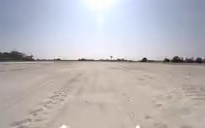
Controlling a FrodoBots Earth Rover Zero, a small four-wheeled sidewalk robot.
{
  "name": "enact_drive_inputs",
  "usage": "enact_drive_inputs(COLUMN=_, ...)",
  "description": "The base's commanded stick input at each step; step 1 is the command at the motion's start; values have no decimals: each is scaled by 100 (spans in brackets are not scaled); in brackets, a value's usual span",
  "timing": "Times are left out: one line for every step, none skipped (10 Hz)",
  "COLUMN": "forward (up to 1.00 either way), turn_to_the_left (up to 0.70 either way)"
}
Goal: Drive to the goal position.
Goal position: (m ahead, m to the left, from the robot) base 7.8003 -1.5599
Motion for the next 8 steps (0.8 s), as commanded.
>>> enact_drive_inputs(forward=70, turn_to_the_left=0)
enact_drive_inputs(forward=70, turn_to_the_left=0)
enact_drive_inputs(forward=70, turn_to_the_left=0)
enact_drive_inputs(forward=70, turn_to_the_left=0)
enact_drive_inputs(forward=70, turn_to_the_left=0)
enact_drive_inputs(forward=70, turn_to_the_left=0)
enact_drive_inputs(forward=70, turn_to_the_left=0)
enact_drive_inputs(forward=70, turn_to_the_left=0)
